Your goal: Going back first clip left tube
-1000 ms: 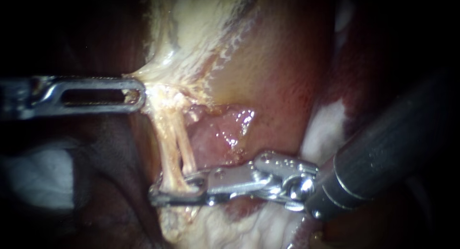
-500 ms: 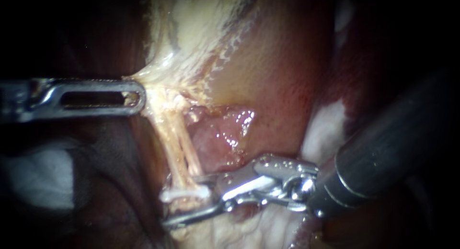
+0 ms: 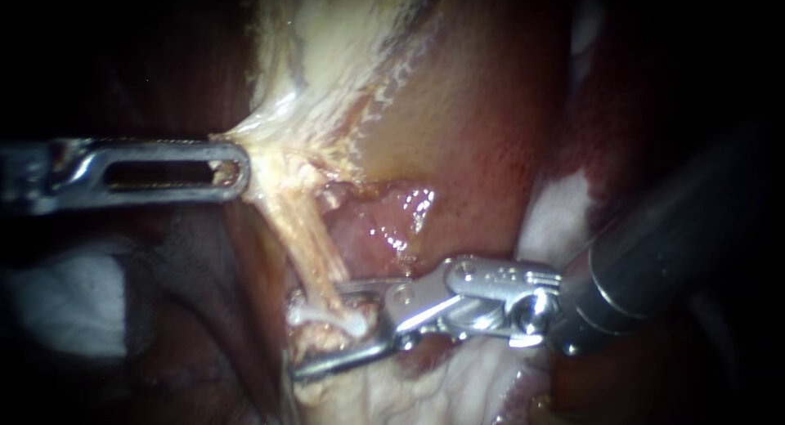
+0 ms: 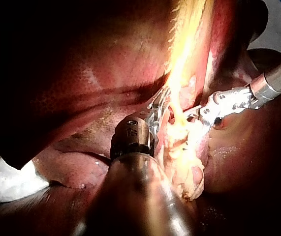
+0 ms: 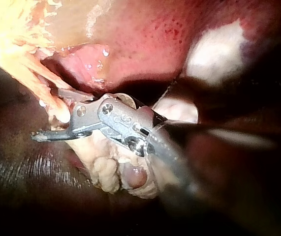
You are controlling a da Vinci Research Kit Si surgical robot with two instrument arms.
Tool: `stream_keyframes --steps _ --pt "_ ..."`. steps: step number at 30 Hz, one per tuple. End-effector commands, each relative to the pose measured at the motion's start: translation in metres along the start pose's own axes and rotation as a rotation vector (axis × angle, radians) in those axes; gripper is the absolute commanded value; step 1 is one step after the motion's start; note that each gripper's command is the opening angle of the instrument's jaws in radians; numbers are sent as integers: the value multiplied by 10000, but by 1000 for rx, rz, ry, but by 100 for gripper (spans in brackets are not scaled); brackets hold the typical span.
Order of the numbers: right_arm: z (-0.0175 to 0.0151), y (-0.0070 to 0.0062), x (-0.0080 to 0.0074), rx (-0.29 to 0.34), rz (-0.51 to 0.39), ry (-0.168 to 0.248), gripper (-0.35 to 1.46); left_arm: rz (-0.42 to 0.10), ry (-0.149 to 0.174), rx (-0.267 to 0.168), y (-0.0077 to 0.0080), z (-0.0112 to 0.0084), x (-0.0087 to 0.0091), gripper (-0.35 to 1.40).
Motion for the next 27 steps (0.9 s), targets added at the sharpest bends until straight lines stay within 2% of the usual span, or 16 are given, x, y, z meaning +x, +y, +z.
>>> stream_keyframes --steps 1,16,27 --pt "0 0 -1 0 1 0 60 0 0 0 0 0 0 -35" --pt "-37 -15 3 18 3 1 60 0 0 0 1 0 0 -35" --pt "-29 -16 5 41 2 15 60 0 1 1 0 2 0 -35"
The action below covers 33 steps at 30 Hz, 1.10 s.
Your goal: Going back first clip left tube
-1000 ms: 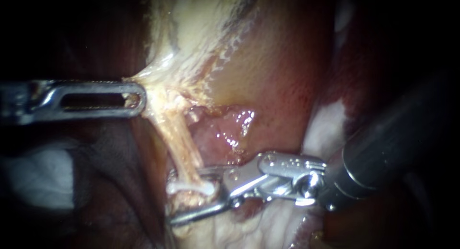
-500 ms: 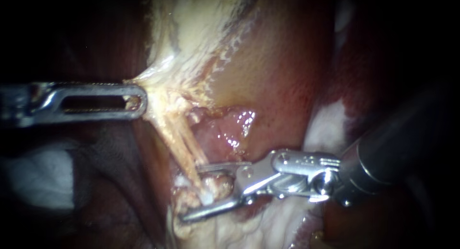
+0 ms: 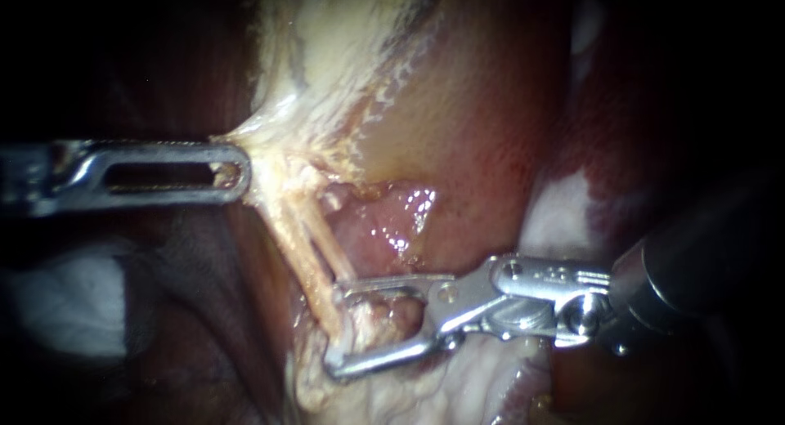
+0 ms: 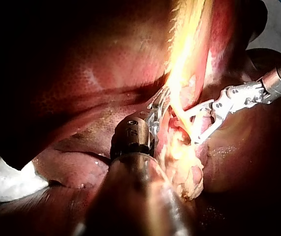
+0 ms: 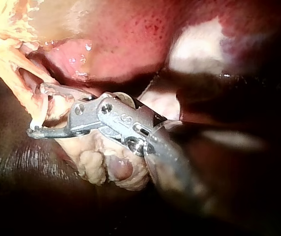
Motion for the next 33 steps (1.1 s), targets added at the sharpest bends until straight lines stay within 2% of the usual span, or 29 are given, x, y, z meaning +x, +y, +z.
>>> stream_keyframes --steps 1,6,10,13,17,25,33 --pt "6 1 -2 10 -1 1 60 -1 1 1 0 2 1 -35" --pt "45 1 -23 33 -22 -1 60 -1 0 1 -1 2 2 -35" --pt "52 5 -28 35 -25 -2 60 -1 2 3 -2 1 2 -35" --pt "48 7 -27 37 -22 -2 60 -1 2 3 -1 1 2 -35" --pt "31 12 -22 10 -21 1 60 -1 2 3 -1 1 2 -35" --pt "-11 15 1 -49 -84 0 60 -1 2 3 -2 1 2 -35" --pt "-18 13 2 -40 -90 5 60 -1 2 3 -2 1 2 -35"
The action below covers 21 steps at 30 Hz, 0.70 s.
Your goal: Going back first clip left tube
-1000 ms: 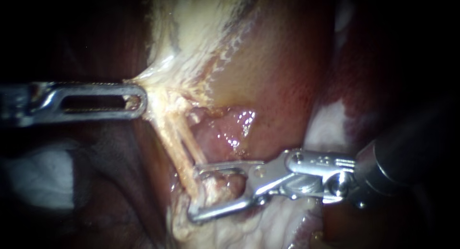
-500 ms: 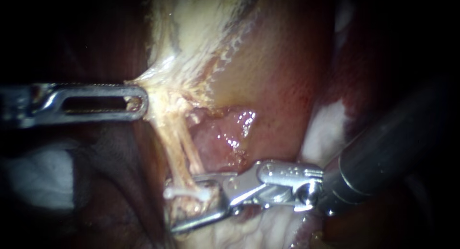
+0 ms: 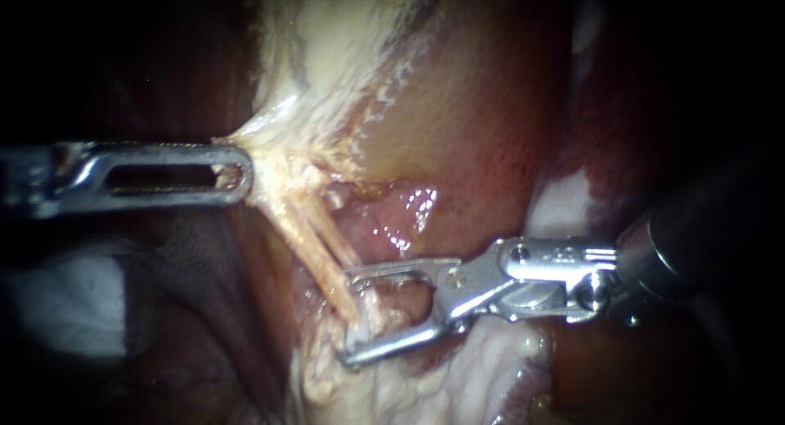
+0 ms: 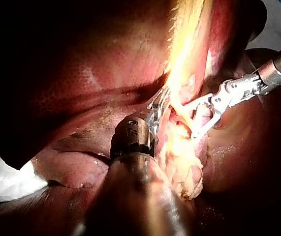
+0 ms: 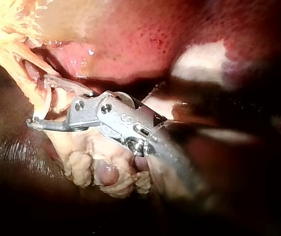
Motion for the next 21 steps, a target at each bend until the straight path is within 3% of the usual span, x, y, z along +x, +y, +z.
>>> stream_keyframes --steps 1,4,13,21 --pt "1 -1 0 12 0 3 60 0 0 0 0 0 0 -35" --pt "8 -4 -2 38 -3 13 60 0 0 0 0 0 0 -35" --pt "72 -22 -31 114 15 19 60 0 0 0 0 0 0 -35" --pt "62 -24 -30 136 22 18 60 0 0 0 0 0 0 -35"
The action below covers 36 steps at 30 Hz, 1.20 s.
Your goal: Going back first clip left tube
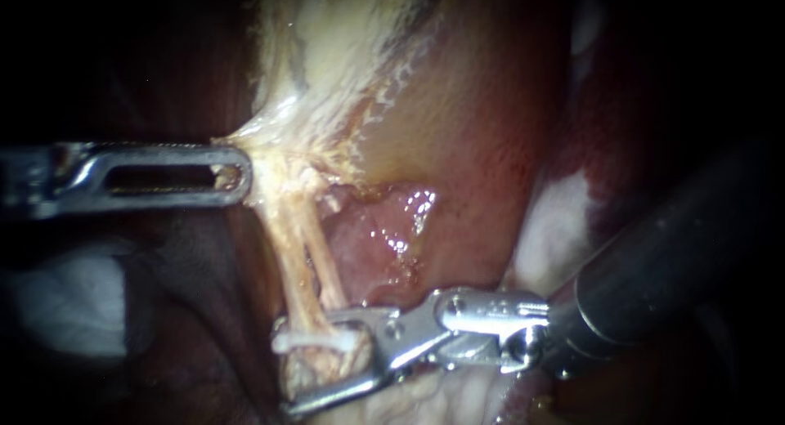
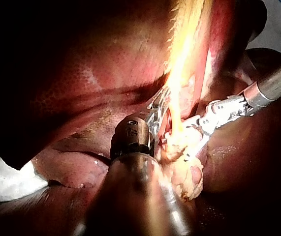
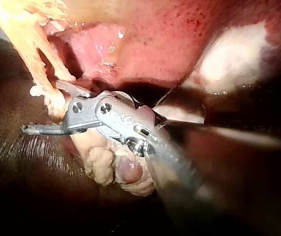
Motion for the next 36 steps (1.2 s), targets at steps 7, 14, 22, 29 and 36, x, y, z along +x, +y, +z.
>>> stream_keyframes --steps 7,14,22,29,36 --pt "-21 14 20 -71 -27 7 60 0 0 0 0 0 0 -35" --pt "-22 34 15 -90 -34 24 60 -1 1 2 -2 0 0 -35" --pt "-21 43 5 -95 -37 23 60 -1 1 2 -2 -1 0 -35" --pt "-29 38 3 -89 -38 22 60 -1 1 1 -2 -1 1 -35" --pt "-62 17 21 -66 -29 24 60 -1 2 2 -2 -3 1 -35"
